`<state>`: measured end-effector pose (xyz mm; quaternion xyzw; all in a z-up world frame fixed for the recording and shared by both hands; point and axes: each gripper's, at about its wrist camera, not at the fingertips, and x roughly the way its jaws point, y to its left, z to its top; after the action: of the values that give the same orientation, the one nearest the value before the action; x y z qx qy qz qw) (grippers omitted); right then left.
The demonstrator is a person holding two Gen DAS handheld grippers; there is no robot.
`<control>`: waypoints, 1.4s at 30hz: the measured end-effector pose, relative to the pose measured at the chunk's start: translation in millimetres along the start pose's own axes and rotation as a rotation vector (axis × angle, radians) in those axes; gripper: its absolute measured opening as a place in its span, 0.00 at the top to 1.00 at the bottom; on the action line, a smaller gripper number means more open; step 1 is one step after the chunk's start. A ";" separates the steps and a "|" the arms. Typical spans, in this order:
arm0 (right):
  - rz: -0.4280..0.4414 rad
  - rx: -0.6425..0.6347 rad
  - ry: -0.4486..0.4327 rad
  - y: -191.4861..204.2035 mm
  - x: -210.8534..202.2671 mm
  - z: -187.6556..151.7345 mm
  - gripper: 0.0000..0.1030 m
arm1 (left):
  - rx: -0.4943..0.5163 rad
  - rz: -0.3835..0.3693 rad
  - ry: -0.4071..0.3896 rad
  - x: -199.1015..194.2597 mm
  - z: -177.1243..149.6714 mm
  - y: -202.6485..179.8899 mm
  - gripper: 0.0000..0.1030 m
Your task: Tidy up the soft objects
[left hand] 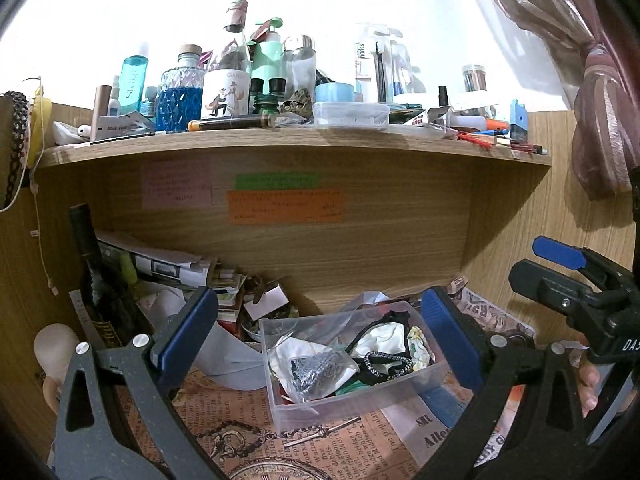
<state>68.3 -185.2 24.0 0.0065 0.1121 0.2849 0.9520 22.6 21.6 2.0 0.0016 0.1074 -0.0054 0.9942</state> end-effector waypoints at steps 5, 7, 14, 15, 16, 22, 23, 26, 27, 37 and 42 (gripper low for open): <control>0.002 0.001 0.005 0.5 0.8 -1.7 0.00 | 0.004 0.007 -0.006 -2.6 -0.5 -0.9 0.00; 0.004 0.002 0.008 0.6 1.0 -2.2 0.00 | 0.004 0.007 -0.005 -2.5 -0.6 -1.3 0.00; 0.006 0.002 0.008 1.1 1.2 -2.5 0.00 | 0.005 0.008 -0.003 -2.5 -1.4 -1.4 0.00; 0.006 0.002 0.009 1.2 1.1 -2.6 0.00 | 0.005 0.007 -0.001 -2.4 -1.7 -1.1 0.00; 0.005 0.002 0.009 1.4 1.3 -2.5 0.00 | 0.006 0.005 -0.001 -2.6 -2.1 -0.2 0.00; 0.008 0.004 0.010 1.2 1.7 -2.7 0.00 | 0.003 -0.001 0.005 -1.4 -3.1 0.3 0.00; 0.007 0.003 0.010 1.3 1.7 -2.7 0.00 | 0.003 -0.002 0.006 -0.6 -3.2 0.7 0.00; 0.009 0.004 0.010 1.0 1.9 -2.7 0.00 | 0.003 -0.001 0.009 0.3 -3.5 -0.1 0.00; 0.008 0.004 0.010 1.1 1.9 -2.7 0.00 | 0.003 0.000 0.009 0.2 -3.6 -0.6 0.00; 0.010 0.004 0.011 1.0 2.4 -2.8 0.00 | 0.006 -0.004 0.008 1.4 -3.6 0.1 0.00; 0.009 0.004 0.011 1.8 2.1 -2.8 0.00 | 0.008 -0.006 0.009 1.4 -3.4 -0.6 0.00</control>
<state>68.4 -182.7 21.0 0.0073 0.1177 0.2887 0.9501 23.2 21.0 -1.6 0.0052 0.1117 -0.0087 0.9937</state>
